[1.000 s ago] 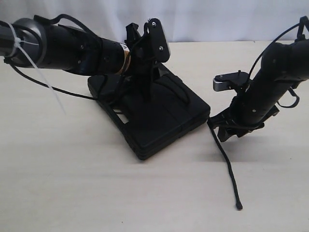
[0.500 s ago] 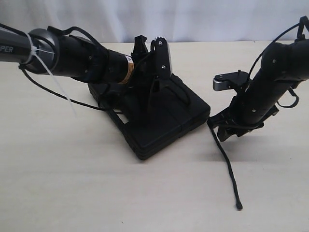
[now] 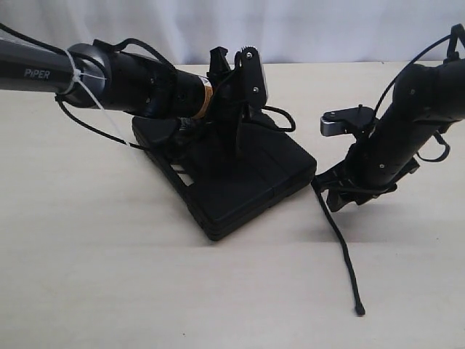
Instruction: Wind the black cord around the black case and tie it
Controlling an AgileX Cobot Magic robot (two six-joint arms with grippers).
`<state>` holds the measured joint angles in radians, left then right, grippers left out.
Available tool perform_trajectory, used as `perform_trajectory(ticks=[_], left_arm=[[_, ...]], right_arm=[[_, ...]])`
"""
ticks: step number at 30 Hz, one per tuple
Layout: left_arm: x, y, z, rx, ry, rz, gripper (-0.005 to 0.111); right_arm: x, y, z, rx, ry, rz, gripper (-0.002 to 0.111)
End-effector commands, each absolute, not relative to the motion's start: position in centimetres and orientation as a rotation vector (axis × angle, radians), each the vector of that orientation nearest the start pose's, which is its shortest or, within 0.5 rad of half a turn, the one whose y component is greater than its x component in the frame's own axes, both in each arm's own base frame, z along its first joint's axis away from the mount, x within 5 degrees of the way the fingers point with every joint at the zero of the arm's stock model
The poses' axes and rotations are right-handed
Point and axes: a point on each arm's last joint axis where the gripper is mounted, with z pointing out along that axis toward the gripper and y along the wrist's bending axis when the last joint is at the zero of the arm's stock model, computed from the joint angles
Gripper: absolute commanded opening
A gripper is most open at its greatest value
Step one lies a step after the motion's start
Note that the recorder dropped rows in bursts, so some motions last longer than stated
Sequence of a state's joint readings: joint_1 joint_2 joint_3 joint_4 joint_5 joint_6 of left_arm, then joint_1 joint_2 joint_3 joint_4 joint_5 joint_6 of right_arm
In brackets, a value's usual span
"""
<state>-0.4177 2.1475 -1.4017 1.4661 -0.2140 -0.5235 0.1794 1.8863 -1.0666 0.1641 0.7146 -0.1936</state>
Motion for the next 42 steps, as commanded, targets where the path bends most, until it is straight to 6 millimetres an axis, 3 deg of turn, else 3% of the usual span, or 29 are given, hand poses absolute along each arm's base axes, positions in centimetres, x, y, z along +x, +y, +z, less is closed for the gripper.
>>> perform_trajectory(ticks=[1, 5, 10, 13, 17, 19, 21, 22, 34, 38, 42], left_arm=[[42.7, -20.2, 14.9, 1.427, 1.676, 0.115, 0.000], [42.7, -19.9, 16.5, 1.349, 1.701, 0.133, 0.000], [40.4, -20.0, 17.7, 1.445, 1.603, 0.055, 0.000], [38.7, -20.2, 18.3, 1.541, 1.510, -0.015, 0.000], [38.5, -20.2, 18.4, 1.541, 1.506, -0.025, 0.000], [38.5, -20.2, 18.4, 1.541, 1.506, -0.025, 0.000], [38.5, -20.2, 18.4, 1.541, 1.506, -0.025, 0.000], [38.5, -20.2, 18.4, 1.541, 1.506, -0.025, 0.000], [37.1, -20.8, 20.0, 1.642, 1.367, -0.120, 0.000], [35.6, -20.7, 20.7, 1.732, 1.293, -0.131, 0.000], [34.7, -21.1, 20.1, 1.787, 1.260, -0.089, 0.000]], right_arm=[[32.7, 6.9, 13.8, -0.376, 3.016, 0.179, 0.049], [32.5, 7.1, 13.8, -0.333, 3.039, 0.224, 0.049], [33.1, 7.1, 13.6, -0.309, 2.993, 0.225, 0.049], [32.9, 7.1, 11.4, -0.325, 3.068, 0.225, 0.049], [32.7, 7.2, 9.4, -0.369, 3.140, 0.227, 0.047], [32.6, 7.1, 9.1, -0.385, 3.145, 0.216, 0.038], [32.7, 7.0, 9.1, -0.413, 3.139, 0.191, 0.010], [32.7, 7.0, 9.4, -0.406, 3.130, 0.190, 0.005], [32.4, 6.9, 16.5, -0.359, 2.955, 0.218, 0.004], [33.3, 6.0, 18.0, -0.269, 2.915, 0.257, 0.004], [34.7, 4.7, 19.6, -0.139, 2.852, 0.355, 0.004]])
